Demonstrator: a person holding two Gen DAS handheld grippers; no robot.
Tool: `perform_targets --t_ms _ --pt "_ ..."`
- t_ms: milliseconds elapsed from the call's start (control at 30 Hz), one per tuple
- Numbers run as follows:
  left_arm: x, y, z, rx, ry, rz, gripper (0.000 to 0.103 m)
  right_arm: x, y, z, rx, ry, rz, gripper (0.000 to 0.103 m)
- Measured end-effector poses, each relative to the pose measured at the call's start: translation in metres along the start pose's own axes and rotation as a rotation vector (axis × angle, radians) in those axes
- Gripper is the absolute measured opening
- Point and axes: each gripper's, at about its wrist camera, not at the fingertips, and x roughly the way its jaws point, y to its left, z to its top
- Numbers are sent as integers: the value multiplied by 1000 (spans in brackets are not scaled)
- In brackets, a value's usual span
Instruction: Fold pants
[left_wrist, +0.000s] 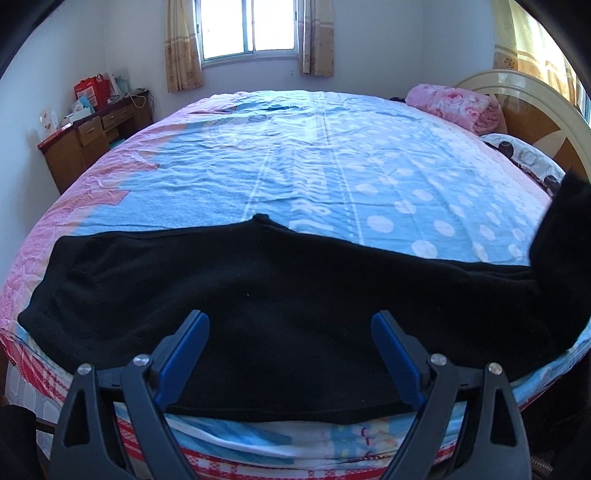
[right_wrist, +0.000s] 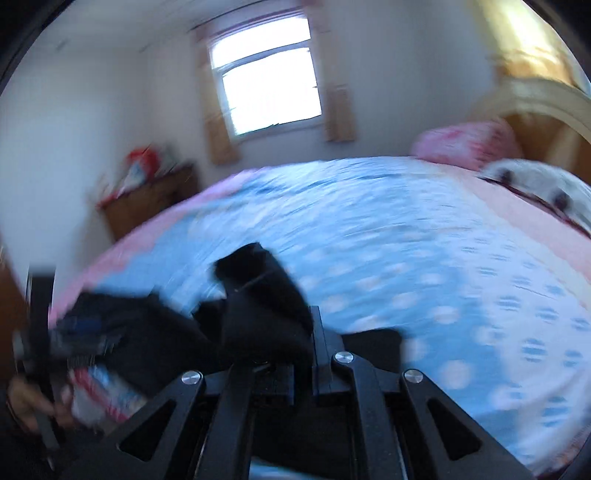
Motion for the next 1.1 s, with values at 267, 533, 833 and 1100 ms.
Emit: perform_targets --t_ms 267,533,833,1100 --pt "15 -16 -2 34 56 31 92 -55 -215 -53 628 8 -162 6" --pt "28 -10 -7 36 100 61 92 -112 -230 -56 867 -198 -238 17" --pt "32 -7 -24 48 81 64 92 7 -83 34 115 129 148 20" --pt "34 -6 -24 41 82 55 94 160 41 23 -383 493 364 18"
